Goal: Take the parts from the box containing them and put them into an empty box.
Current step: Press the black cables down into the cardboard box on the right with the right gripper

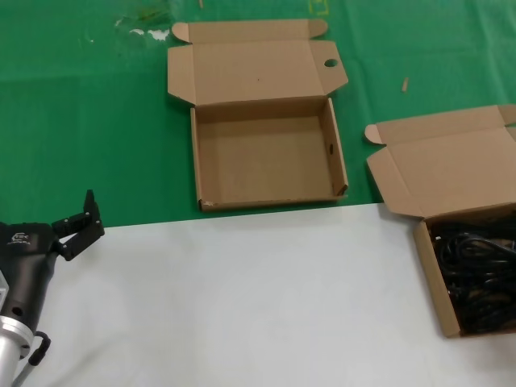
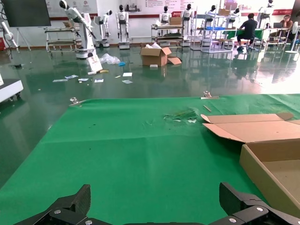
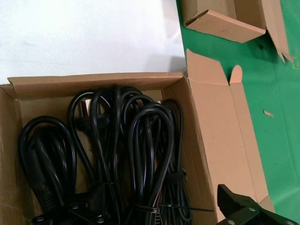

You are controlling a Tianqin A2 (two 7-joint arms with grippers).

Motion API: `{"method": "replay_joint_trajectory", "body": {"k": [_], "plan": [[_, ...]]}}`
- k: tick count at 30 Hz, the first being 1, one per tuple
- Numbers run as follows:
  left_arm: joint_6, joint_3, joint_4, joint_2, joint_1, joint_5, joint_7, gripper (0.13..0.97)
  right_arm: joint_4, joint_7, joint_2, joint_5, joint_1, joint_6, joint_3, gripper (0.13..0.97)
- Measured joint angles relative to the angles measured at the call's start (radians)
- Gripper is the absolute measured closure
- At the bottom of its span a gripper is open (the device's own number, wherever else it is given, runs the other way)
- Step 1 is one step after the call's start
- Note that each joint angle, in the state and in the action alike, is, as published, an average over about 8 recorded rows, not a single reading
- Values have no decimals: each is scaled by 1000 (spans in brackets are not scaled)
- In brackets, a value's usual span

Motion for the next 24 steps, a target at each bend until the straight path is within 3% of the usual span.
{"method": "replay_joint_trajectory", "body": {"k": [6,15,24], "plan": [[0,0,0,0,0,0,0,132,-7,4,1,-14,16,-2,-14,255],[0,0,0,0,0,0,0,132,-6,18,5,-29,15,-3,-19,416],[0,0,0,0,0,0,0,132,-10,28,6,-37,9,3,-17,634]]}}
